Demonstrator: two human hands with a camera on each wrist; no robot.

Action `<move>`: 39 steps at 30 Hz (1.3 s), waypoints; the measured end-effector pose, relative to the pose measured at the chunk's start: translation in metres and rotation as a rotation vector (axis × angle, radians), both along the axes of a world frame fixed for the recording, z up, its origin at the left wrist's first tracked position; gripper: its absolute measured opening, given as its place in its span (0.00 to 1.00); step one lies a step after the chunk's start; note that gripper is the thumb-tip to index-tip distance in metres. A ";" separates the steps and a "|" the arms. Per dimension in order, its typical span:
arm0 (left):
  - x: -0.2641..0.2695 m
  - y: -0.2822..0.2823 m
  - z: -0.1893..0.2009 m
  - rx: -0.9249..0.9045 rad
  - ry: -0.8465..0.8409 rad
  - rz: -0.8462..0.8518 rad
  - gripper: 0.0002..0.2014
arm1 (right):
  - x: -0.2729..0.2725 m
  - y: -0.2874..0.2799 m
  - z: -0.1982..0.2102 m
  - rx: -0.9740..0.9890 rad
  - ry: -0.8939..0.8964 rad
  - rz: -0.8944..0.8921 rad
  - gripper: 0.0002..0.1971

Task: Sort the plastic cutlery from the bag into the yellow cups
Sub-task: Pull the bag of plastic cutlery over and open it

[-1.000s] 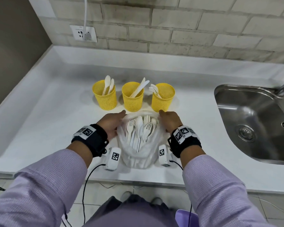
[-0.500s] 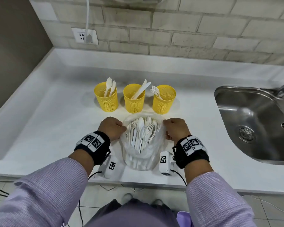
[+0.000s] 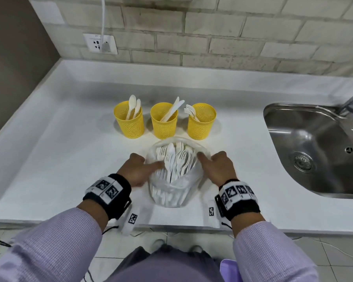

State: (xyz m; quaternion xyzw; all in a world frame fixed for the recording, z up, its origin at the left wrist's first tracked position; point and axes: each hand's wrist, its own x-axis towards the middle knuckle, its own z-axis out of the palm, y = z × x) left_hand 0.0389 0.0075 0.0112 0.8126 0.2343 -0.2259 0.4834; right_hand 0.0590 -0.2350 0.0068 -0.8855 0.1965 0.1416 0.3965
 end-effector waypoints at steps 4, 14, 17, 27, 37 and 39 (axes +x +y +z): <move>-0.016 0.004 0.002 0.010 0.067 -0.122 0.16 | -0.032 0.004 0.018 0.113 0.099 0.087 0.28; -0.027 0.010 -0.012 -0.557 0.182 0.287 0.15 | -0.036 0.012 0.000 0.934 0.121 -0.330 0.14; -0.032 0.012 -0.019 -0.730 0.290 0.308 0.16 | -0.040 0.018 -0.006 1.059 0.200 -0.461 0.19; -0.034 0.017 0.003 -0.355 0.167 0.240 0.12 | -0.049 0.011 -0.002 0.405 0.076 -0.099 0.18; -0.024 0.015 -0.005 -0.269 -0.071 0.249 0.06 | -0.053 0.021 -0.007 0.917 0.089 -0.249 0.08; -0.024 0.017 -0.009 -0.487 0.065 0.341 0.13 | -0.055 0.020 -0.012 1.082 0.140 -0.300 0.11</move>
